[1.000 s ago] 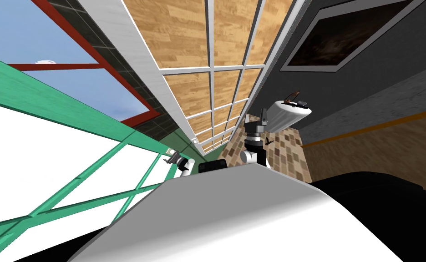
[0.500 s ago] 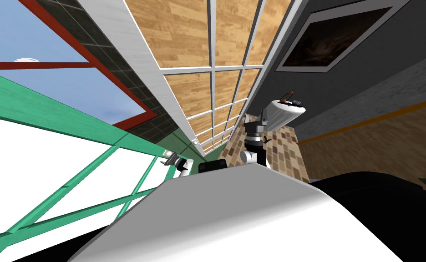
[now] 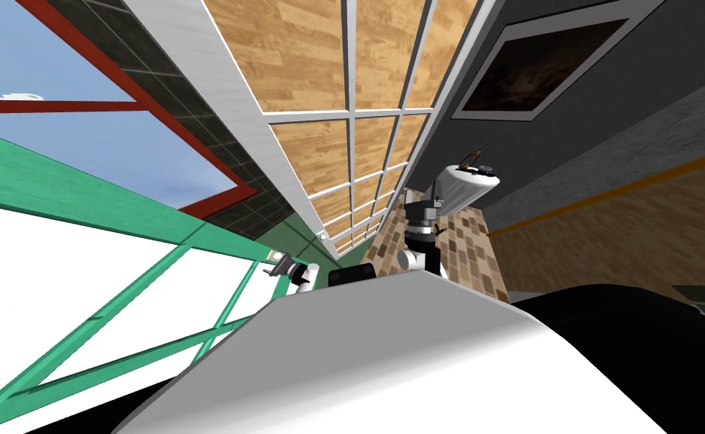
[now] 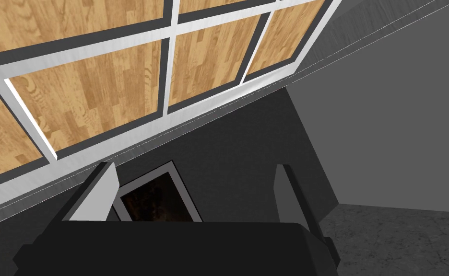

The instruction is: Push the door open

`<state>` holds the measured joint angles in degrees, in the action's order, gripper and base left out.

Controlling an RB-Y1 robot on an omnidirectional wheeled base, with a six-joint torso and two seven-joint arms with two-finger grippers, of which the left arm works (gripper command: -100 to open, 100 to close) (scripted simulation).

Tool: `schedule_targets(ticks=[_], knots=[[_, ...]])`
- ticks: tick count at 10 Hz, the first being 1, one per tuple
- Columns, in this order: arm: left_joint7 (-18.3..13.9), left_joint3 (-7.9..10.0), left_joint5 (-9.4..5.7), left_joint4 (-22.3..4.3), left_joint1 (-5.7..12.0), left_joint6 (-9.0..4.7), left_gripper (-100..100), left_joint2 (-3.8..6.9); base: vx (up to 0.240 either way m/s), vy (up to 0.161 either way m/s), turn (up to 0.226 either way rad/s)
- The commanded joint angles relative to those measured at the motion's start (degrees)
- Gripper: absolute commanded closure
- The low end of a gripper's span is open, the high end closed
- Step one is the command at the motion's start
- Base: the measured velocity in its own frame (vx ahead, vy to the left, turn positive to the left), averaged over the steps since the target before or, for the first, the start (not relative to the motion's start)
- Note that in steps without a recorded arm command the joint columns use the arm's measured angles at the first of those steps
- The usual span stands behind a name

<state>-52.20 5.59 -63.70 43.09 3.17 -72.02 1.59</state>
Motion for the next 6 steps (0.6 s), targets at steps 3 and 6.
schedule_targets(ticks=[3, 6], knots=[[-1.2, 2.51, -0.94, -2.8, 0.68, -2.76, 100, 1.45, 0.018, 0.039, -0.062], [-1.0, 3.99, -1.72, -3.1, 1.01, -3.64, 100, 1.47, 0.008, 0.052, -0.061]])
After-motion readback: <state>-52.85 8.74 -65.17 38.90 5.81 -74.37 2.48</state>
